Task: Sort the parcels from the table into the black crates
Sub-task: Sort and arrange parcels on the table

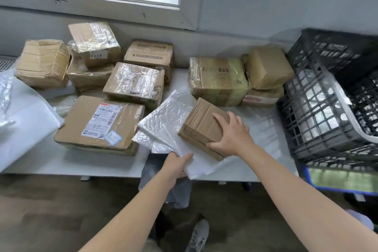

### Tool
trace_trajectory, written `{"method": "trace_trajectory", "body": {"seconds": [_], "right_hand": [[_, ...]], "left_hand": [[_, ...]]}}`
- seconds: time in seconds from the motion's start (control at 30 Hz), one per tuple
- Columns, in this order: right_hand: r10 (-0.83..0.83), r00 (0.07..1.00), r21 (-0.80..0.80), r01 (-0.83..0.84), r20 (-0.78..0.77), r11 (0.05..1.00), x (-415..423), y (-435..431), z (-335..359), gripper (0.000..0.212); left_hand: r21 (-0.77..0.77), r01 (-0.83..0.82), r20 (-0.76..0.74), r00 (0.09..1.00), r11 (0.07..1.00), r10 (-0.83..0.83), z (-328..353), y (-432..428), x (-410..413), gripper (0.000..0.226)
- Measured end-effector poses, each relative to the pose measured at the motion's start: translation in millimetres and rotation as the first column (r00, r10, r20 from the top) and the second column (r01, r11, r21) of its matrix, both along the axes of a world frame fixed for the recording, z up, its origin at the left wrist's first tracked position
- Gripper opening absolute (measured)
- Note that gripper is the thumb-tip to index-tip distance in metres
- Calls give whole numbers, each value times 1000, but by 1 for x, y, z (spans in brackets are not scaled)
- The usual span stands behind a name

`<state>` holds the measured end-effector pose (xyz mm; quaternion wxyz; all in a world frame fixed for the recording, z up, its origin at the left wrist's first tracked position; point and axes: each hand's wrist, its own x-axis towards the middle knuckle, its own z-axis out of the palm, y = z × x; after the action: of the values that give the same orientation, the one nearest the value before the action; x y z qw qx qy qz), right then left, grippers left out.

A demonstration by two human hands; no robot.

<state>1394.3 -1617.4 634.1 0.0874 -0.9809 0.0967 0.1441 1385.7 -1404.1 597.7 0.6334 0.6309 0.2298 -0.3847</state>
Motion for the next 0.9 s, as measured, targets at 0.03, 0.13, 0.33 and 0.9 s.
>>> {"method": "trace_trajectory", "body": {"seconds": [0.03,0.13,0.33,0.9], "right_hand": [[-12,1000,-10,12,-1,1000,-2,-5,0,108],[-26,1000,-25,26,-8,999,-8,-8,-1,107],[-29,1000,-70,28,-3,997,-16,2,-9,108],[-163,980,37,159,116,987,-26,-27,2,107]], "left_hand": [[-12,5,-15,1000,1000,-6,1,-2,-2,40],[91,-46,8,999,995,46,5,4,-1,38],[491,390,-8,896,779,-444,20,32,-1,47],[526,-150,518,837,837,-175,30,24,40,3]]}}
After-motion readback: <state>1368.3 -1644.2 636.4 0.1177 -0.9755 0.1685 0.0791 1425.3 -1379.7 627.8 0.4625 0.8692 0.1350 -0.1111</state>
